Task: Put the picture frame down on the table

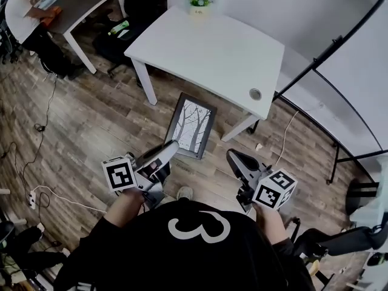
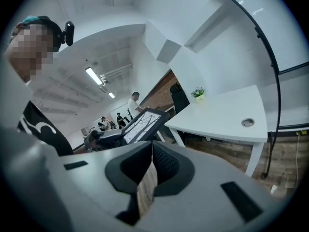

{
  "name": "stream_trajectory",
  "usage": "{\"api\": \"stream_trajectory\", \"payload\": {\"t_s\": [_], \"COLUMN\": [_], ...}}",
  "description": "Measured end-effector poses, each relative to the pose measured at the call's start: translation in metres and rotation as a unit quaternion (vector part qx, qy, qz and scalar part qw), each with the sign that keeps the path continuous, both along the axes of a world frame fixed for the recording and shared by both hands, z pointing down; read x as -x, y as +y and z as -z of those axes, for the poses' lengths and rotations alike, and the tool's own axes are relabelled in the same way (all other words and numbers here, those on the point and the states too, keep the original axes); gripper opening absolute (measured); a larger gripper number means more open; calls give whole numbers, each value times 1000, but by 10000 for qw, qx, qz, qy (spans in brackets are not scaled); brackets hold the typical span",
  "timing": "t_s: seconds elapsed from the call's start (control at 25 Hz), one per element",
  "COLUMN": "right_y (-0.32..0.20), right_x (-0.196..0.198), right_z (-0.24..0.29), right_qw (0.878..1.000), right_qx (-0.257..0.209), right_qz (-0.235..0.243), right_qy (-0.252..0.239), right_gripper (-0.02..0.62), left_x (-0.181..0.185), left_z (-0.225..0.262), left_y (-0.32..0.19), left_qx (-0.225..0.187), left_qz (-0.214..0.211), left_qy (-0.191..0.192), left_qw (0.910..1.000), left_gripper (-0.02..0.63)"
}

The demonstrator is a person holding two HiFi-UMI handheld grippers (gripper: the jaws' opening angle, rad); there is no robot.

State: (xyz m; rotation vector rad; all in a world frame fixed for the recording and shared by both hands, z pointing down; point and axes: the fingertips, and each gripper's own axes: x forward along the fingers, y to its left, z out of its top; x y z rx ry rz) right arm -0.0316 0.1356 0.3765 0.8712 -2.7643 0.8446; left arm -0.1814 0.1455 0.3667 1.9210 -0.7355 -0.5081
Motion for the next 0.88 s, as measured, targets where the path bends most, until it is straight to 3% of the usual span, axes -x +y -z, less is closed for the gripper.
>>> {"api": "stream_trajectory", "payload": {"t_s": [0.12,0.28,0.44,0.72,0.88], "right_y": [-2,2,-1,-4,-54], "right_x": [4,13,12,7,-9], "right_z": [3,11,21,11,13], "right_qw": [9999,9995,9992,9991,9994], "right_qx": [-109,-251,-396,-420,-288], "right_qz": [18,76,12,-35,-98], "right_qy": [87,175,109,-54,-186], "right_gripper": [23,23,23,23,23], "left_x": [5,4,4,4,-4], "left_z": [0,-3,8,-2,7], "left_y": [-6,-3,-5,-8,-55], "left_qx": [-108,80,-172,16,85], "left_qz": [49,16,-47,54,113], "left_qy": [55,256,196,198,86], "left_qw": [9999,9996,9996,9998,9999], "left_gripper": [81,81,83,81,82]}}
